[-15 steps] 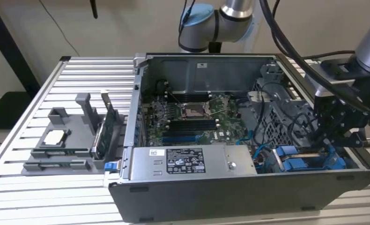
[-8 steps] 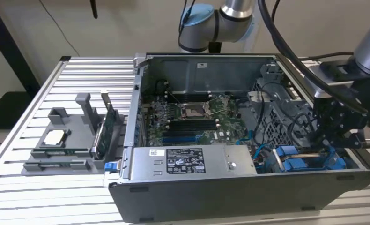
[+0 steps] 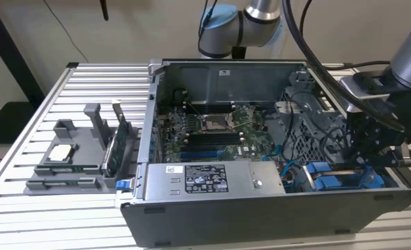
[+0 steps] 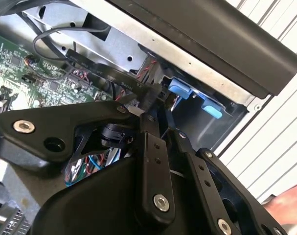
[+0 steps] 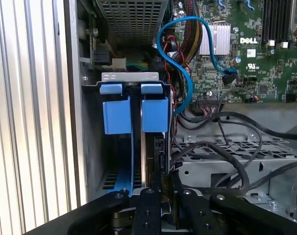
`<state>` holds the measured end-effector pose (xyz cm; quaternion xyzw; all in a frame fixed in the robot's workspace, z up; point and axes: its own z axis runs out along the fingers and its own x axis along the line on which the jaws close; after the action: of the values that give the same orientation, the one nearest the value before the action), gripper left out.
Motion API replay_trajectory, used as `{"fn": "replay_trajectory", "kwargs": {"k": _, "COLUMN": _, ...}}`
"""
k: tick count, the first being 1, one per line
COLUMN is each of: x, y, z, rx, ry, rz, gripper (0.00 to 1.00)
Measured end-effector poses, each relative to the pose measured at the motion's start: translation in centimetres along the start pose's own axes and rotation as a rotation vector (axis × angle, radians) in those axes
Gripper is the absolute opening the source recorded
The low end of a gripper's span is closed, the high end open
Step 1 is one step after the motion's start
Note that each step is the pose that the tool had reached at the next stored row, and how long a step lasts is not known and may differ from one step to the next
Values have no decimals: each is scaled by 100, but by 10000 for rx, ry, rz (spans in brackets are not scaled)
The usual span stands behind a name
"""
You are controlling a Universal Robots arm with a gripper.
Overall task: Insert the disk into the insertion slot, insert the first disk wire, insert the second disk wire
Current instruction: 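Insert the first disk wire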
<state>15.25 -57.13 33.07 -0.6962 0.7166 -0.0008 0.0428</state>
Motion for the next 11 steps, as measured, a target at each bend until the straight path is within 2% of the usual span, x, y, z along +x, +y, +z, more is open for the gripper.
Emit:
{"fn": "replay_trajectory", "kwargs": {"k": 2, "x": 1, "y": 1, "z": 11, "rx": -2, "ry": -19, "rz": 2, "gripper": 21}}
{"fn": "replay_trajectory", "kwargs": {"k": 3, "x": 1, "y": 1, "z": 9, "rx": -2, "ry": -17, "rz": 2, "gripper": 27}}
{"fn": "replay_trajectory", "kwargs": {"k": 4, "x": 1, "y": 0, "z": 2, "rx": -3, "ry": -19, "rz": 2, "gripper": 27}}
{"fn": "replay_trajectory", "kwargs": {"k": 11, "x": -7, "y": -8, "z": -129, "rx": -7, "ry": -12, "rz": 1, "gripper": 27}}
